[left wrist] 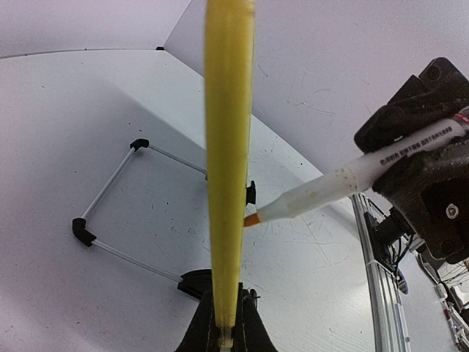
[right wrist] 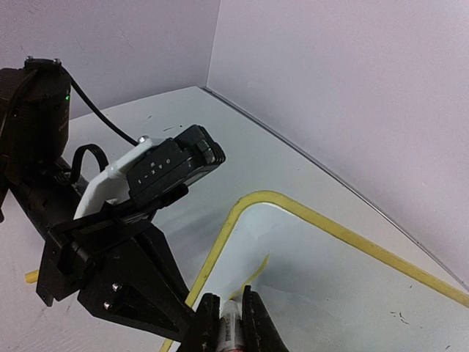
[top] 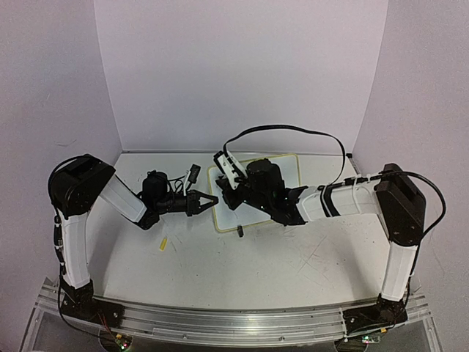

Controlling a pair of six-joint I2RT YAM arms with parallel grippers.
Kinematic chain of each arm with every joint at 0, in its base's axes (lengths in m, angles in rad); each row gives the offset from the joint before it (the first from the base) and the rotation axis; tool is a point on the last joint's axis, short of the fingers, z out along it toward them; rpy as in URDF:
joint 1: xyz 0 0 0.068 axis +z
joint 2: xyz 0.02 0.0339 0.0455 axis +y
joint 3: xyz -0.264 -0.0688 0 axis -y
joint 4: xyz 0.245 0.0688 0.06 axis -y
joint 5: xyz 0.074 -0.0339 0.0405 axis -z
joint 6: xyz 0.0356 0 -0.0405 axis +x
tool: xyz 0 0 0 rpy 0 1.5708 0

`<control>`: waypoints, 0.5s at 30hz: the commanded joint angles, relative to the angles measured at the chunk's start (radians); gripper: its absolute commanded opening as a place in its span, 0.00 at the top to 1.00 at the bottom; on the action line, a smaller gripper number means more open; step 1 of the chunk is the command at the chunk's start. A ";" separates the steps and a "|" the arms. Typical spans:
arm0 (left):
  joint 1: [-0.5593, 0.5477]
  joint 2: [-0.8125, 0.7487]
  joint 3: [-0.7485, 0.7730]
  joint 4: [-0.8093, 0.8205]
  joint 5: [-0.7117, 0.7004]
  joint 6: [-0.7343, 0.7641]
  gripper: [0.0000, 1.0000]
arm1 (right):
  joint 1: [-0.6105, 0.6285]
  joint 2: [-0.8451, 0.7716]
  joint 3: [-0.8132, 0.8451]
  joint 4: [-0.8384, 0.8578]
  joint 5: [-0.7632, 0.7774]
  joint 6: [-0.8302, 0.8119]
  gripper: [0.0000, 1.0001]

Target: Write a sentence on the whiteboard

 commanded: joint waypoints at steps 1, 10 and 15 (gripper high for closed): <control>0.005 -0.025 0.003 -0.071 -0.031 0.034 1.00 | 0.003 0.019 0.062 0.024 0.046 -0.009 1.00; 0.006 -0.024 0.000 -0.073 -0.029 0.036 1.00 | -0.008 0.036 0.103 0.030 0.085 -0.006 1.00; 0.004 -0.024 -0.001 -0.072 -0.029 0.037 1.00 | -0.011 0.031 0.106 0.044 0.118 -0.011 1.00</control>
